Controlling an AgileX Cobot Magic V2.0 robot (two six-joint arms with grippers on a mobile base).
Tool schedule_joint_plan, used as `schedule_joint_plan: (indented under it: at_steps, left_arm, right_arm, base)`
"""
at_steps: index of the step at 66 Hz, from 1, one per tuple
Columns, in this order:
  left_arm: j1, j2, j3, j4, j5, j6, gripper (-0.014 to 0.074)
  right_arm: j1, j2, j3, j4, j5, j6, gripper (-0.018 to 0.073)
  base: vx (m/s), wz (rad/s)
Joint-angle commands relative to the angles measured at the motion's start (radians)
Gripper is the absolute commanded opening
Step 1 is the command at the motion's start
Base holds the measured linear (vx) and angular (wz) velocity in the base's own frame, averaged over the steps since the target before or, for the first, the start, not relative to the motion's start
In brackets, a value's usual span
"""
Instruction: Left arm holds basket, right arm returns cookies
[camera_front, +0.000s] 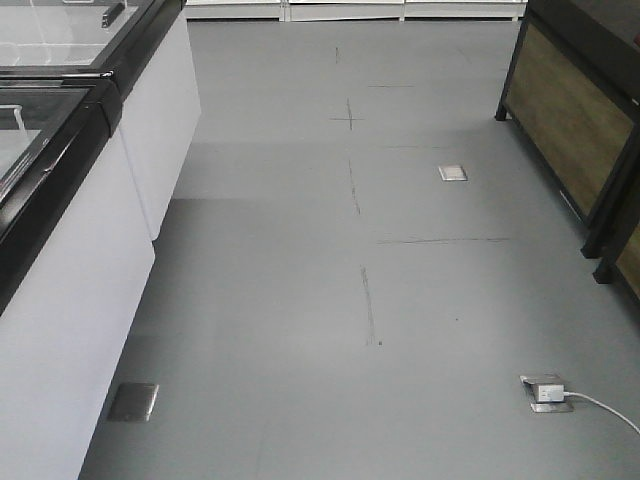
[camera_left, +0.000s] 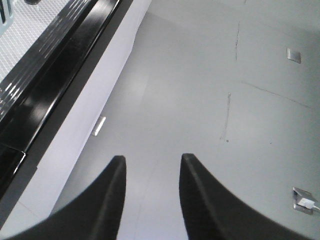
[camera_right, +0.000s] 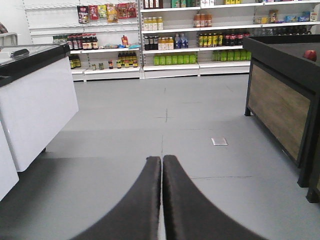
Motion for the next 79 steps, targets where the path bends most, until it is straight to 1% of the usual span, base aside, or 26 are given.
schedule_joint_plan:
  at_steps: [1, 4, 8, 11, 12, 18, 20, 22, 27, 29, 32, 35, 43, 46, 49, 55, 57, 61, 65, 67, 73, 79]
  left_arm:
    - [0.003, 0.06, -0.109, -0.029, 0.004, -0.021, 0.0262]
    - [0.006, 0.09, -0.144, -0.043, 0.017, -0.024, 0.0256]
    - [0.028, 0.115, -0.193, -0.1, 0.025, -0.024, 0.0246]
    - [0.057, 0.133, -0.222, -0.145, 0.033, -0.024, 0.0237]
    - [0.067, 0.137, -0.234, -0.178, 0.036, -0.022, 0.0234]
    - [0.143, 0.161, -0.274, -0.29, 0.069, -0.014, 0.0229]
    - [0.168, 0.168, -0.282, -0.339, 0.081, -0.002, 0.0229]
    - [0.196, 0.174, -0.288, -0.381, 0.093, 0.022, 0.023]
    - [0.278, 0.186, -0.298, -0.494, 0.125, 0.117, 0.0231]
    - [0.317, 0.19, -0.301, -0.533, 0.137, 0.159, 0.0233]
    - [0.375, 0.194, -0.304, -0.602, 0.156, 0.242, 0.0235]
    - [0.428, 0.194, -0.303, -0.669, 0.168, 0.298, 0.0237]
    - [0.599, 0.195, -0.303, -0.834, 0.199, 0.412, 0.0238]
    - [0.655, 0.201, -0.303, -0.916, 0.215, 0.446, 0.0238]
    - [0.726, 0.209, -0.303, -1.005, 0.241, 0.489, 0.0238]
    - [0.825, 0.235, -0.303, -1.163, 0.296, 0.576, 0.0238]
    - [0.848, 0.242, -0.303, -1.2, 0.307, 0.596, 0.024]
    - [0.888, 0.253, -0.303, -1.266, 0.315, 0.63, 0.0245]
    - [0.918, 0.262, -0.303, -1.309, 0.299, 0.649, 0.026]
    - [0.932, 0.264, -0.303, -1.325, 0.29, 0.671, 0.0274]
    - [0.962, 0.273, -0.303, -1.359, 0.265, 0.747, 0.032]
    - [0.99, 0.287, -0.303, -1.363, 0.252, 0.766, 0.0382]
  right_arm:
    - [-0.005, -0.01, -0.002, -0.003, -0.074, -0.005, -0.0008]
    - [-0.005, -0.01, -0.002, -0.003, -0.074, -0.005, -0.0008]
    - [-0.005, -0.01, -0.002, -0.003, -0.074, -0.005, -0.0008]
    - [-0.005, -0.01, -0.002, -0.003, -0.074, -0.005, -0.0008]
    - [-0.005, -0.01, -0.002, -0.003, -0.074, -0.005, -0.0008]
    - [-0.005, -0.01, -0.002, -0.003, -0.074, -0.005, -0.0008]
    - [-0.005, -0.01, -0.002, -0.003, -0.074, -0.005, -0.0008]
    - [-0.005, -0.01, -0.002, -0.003, -0.074, -0.005, -0.0008]
    - [-0.005, -0.01, -0.002, -0.003, -0.074, -0.005, -0.0008]
    - [-0.005, -0.01, -0.002, -0.003, -0.074, -0.005, -0.0008]
    - [-0.005, -0.01, -0.002, -0.003, -0.074, -0.005, -0.0008]
    - [-0.005, -0.01, -0.002, -0.003, -0.074, -0.005, -0.0008]
    - [-0.005, -0.01, -0.002, -0.003, -0.074, -0.005, -0.0008]
    - [-0.005, -0.01, -0.002, -0.003, -0.074, -0.005, -0.0008]
    - [-0.005, -0.01, -0.002, -0.003, -0.074, -0.005, -0.0008]
    - [-0.005, -0.01, -0.002, -0.003, -0.074, -0.005, -0.0008]
    - [-0.005, -0.01, -0.002, -0.003, -0.074, -0.005, -0.0008]
    - [-0.005, -0.01, -0.002, -0.003, -0.074, -0.005, -0.0008]
    - [-0.005, -0.01, -0.002, -0.003, -0.074, -0.005, -0.0008]
    - [-0.005, -0.01, -0.002, -0.003, -0.074, -0.005, -0.0008]
    - [-0.005, -0.01, -0.002, -0.003, -0.074, -0.005, -0.0008]
    - [-0.005, -0.01, -0.002, -0.003, -0.074, -0.005, -0.0008]
  base:
    - [0.0, 0.0]
    - [0.0, 0.0]
    - [0.0, 0.0]
    - [0.0, 0.0]
    - [0.0, 0.0]
    - [0.0, 0.0]
    - [0.0, 0.0]
    - [0.0, 0.0]
    - [0.0, 0.0]
    - [0.0, 0.0]
    - [0.0, 0.0]
    - [0.0, 0.0]
    - [0.0, 0.0]
    - [0.0, 0.0]
    - [0.0, 0.0]
    - [0.0, 0.0]
    - [0.0, 0.0]
    - [0.0, 0.0]
    - [0.0, 0.0]
    - [0.0, 0.0]
    - [0.0, 0.0]
    - [0.0, 0.0]
